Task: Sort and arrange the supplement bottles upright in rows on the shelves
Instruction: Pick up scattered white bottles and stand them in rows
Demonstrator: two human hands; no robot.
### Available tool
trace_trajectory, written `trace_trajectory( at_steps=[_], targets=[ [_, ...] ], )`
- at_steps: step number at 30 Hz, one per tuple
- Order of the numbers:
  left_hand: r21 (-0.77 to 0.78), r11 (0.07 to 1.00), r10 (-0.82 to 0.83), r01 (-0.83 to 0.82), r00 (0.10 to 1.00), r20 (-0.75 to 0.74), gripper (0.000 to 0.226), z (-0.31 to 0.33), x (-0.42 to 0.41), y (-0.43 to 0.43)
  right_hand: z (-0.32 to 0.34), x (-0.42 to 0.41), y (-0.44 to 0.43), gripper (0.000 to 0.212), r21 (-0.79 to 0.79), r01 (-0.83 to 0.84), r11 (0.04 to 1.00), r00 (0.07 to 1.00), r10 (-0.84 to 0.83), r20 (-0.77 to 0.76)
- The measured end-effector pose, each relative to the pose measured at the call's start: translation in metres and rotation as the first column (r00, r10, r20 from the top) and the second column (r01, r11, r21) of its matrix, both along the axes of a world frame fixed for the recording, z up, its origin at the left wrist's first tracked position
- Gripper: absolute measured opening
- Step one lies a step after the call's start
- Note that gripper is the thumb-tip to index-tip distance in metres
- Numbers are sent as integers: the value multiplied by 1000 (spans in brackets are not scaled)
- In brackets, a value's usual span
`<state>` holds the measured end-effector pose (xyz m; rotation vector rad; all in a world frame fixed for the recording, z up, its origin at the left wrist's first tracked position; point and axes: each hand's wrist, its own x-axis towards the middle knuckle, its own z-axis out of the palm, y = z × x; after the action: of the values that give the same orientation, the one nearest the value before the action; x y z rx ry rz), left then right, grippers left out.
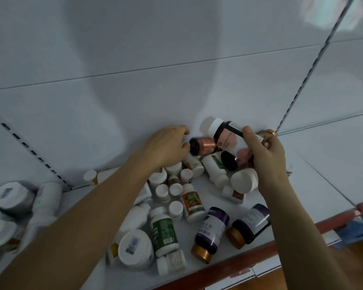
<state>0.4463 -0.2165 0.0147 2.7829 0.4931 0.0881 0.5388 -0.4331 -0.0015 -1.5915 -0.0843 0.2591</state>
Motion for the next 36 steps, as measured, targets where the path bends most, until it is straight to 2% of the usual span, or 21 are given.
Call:
trace_trajectory(
  at_steps=[2,4,6,8,11,13,15,20,22,24,28,31,32,34,36],
  targets=[
    [23,999,-29,29,1000,3,35,-3,8,-5,4,8,-7,63,55,31,998,999,-30,-25],
    [32,992,-122,121,991,60,27,-4,15,-21,6,18,-17,55,232,59,971,989,-25,-148],
    [65,965,-260,253,954,148,26,-6,20,-42,5,24,-28,54,448,55,892,955,83,-284],
    [111,933,-358,343,913,193,29,-10,27,-61,3,26,-38,62,540,48,840,932,156,-326],
    [21,935,-355,355,927,118,36,-20,43,-75,-3,30,-48,64,483,62,873,942,109,-317],
    [-130,940,-314,317,948,44,39,-23,57,-80,-4,31,-55,54,409,98,907,958,25,-285],
    [-238,944,-231,228,973,16,40,-20,74,-89,-2,29,-58,45,352,61,934,972,25,-234],
    [-134,986,-120,99,979,-162,40,-12,113,-129,-3,26,-66,41,264,87,961,983,-41,-176],
    [-172,984,-92,53,970,-227,54,-27,121,-137,-1,23,-69,42,241,92,966,988,-58,-145],
    [-201,979,-77,33,974,-211,59,-40,122,-133,0,20,-71,43,208,76,975,993,-54,-110],
    [-297,953,-95,58,989,-112,37,-44,110,-115,2,13,-73,46,163,55,985,996,-44,-71],
    [-545,837,-49,44,999,5,34,-31,75,-99,4,6,-69,45,155,32,987,999,-25,-48],
    [-652,757,3,42,998,67,35,-26,56,-91,5,4,-66,45,148,20,989,999,-14,-36],
    [-848,529,166,31,976,139,38,-14,7,-74,9,0,-55,45,126,0,992,1000,0,0],
    [-935,346,330,73,924,194,43,-1,-44,-57,15,-7,-35,46,101,-37,994,998,32,52]
  ],
)
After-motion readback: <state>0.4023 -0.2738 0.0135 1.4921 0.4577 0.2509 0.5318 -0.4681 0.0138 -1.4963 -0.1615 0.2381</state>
